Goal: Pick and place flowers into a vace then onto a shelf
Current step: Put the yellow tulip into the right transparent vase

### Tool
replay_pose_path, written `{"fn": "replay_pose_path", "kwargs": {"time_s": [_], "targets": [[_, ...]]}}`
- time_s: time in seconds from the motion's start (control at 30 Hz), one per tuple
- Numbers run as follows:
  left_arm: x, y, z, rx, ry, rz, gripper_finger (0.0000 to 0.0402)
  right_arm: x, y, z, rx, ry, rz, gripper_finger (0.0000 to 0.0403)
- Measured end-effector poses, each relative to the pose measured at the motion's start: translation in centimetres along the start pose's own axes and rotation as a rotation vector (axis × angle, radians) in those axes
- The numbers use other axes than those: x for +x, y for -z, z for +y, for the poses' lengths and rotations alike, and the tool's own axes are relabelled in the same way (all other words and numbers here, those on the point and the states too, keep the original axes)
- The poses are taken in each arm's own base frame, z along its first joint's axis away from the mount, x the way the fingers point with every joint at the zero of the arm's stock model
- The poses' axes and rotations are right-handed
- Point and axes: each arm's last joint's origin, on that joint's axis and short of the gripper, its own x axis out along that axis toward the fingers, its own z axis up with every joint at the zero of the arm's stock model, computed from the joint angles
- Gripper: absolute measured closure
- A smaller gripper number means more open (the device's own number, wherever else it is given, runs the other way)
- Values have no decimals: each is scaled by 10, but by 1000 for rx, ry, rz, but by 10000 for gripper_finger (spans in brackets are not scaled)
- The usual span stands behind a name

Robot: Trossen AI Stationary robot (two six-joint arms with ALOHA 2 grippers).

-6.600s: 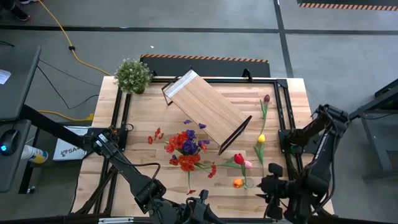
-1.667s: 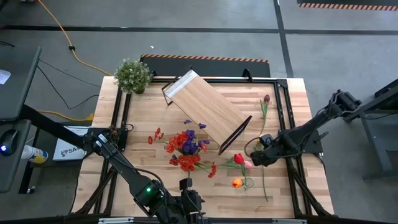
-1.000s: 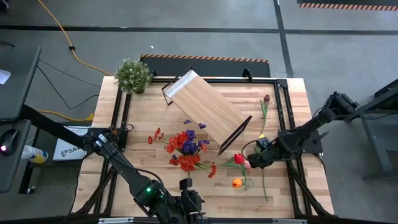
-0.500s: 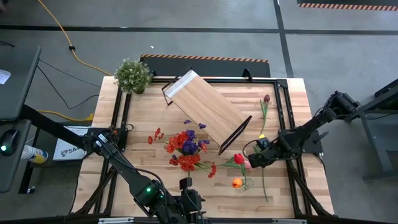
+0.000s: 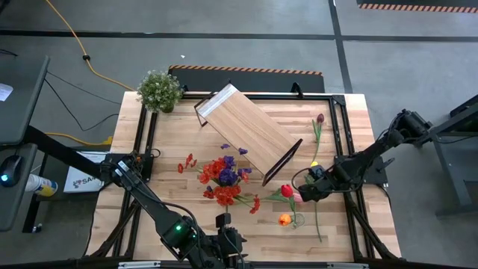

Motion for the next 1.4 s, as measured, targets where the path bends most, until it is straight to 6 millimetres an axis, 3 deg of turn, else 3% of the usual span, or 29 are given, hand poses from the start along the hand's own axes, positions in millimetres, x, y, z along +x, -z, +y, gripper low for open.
{"fn": "replay_pose_path", "kwargs": {"time_s": [0.23, 0.97, 1.4], "targets": [[0, 0, 0, -1, 1, 0, 190, 0, 0, 0, 0, 1, -6, 392], [0, 0, -1, -26, 12, 3, 190, -11, 0, -9, 29, 18, 69, 394], [0, 0, -1, -27, 15, 5, 190, -17, 18, -17, 3, 69, 216, 399]]}}
